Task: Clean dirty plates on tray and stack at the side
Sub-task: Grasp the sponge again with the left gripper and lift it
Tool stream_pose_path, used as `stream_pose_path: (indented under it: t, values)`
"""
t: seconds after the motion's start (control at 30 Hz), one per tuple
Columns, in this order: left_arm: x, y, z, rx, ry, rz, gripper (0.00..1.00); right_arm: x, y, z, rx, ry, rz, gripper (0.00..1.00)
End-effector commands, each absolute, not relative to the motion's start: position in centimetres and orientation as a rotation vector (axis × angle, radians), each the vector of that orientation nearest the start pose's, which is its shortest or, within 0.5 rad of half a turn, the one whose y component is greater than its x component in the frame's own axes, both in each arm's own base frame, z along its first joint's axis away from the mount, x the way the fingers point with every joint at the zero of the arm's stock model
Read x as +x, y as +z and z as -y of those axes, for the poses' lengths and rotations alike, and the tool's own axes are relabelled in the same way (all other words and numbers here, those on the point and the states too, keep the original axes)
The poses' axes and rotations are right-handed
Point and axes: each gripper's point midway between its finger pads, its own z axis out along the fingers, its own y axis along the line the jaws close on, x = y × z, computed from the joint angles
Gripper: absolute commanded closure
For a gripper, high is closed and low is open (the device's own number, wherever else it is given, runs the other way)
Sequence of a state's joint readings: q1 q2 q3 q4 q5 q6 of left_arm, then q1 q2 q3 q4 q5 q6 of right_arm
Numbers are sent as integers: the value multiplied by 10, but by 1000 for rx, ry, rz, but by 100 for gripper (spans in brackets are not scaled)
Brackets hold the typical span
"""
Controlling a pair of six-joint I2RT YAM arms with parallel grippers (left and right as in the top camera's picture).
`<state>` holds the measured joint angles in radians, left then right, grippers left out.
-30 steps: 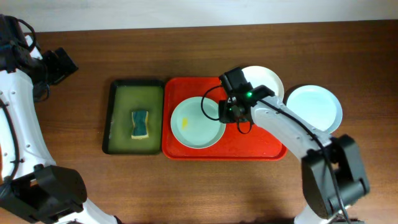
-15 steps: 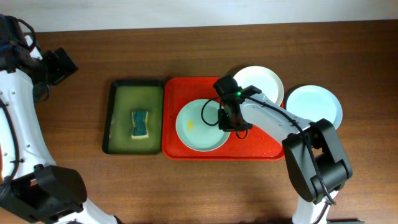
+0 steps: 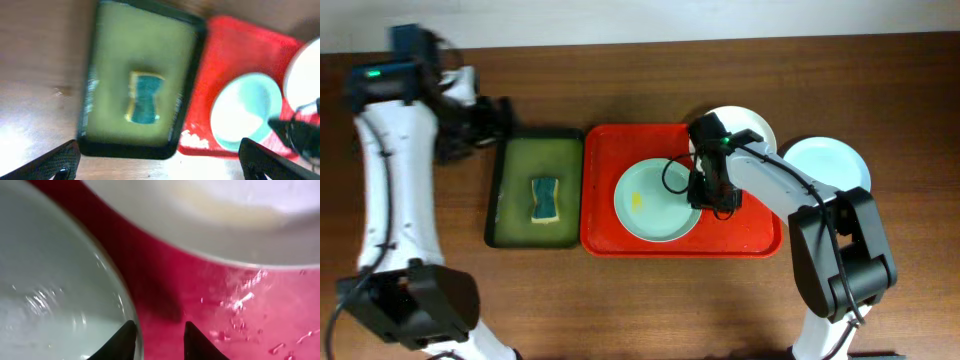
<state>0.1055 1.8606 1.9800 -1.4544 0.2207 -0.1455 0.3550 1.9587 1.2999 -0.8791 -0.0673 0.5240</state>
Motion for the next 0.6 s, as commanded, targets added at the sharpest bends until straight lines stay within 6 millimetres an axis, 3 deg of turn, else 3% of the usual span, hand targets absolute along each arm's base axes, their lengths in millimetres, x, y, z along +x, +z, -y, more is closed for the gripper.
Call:
stream_pose_path:
  t: [0.0,0.03,0.1,0.17,0.2,0.23,0.27,0.37,0.43,0.5,0.57]
  values:
    - [393,221,25,-77,-177,-2877,1,325,18,-140,260,148,-3153,68]
    - [392,220,34,-43,-179,-2879,1,323,18,-142,261,166,-3163,69]
    - [404,224,43,-8,-187,-2825,1,322,19,-147,261,212,-3170,80]
    - [403,219,34,-20,-106,-2836,0,322,19,-147,260,213,-3168,95]
    - [399,210,26,-31,-42,-2864,1,323,19,-147,260,216,-3163,96]
    - [393,195,25,-32,-35,-2906,21,326,19,-148,258,221,-3155,96]
    - [389,185,25,-33,-32,-2931,31,328,19,-149,257,228,-3143,96]
    - [380,132,27,-15,-37,-2998,28,334,20,-151,252,243,-3120,96]
    - [376,103,30,-8,-63,-3011,44,334,19,-151,252,243,-3120,96]
    - [371,76,30,-7,-64,-3014,76,334,19,-151,251,243,-3120,95]
    - [369,63,30,-6,-64,-3012,74,334,19,-151,251,243,-3120,95]
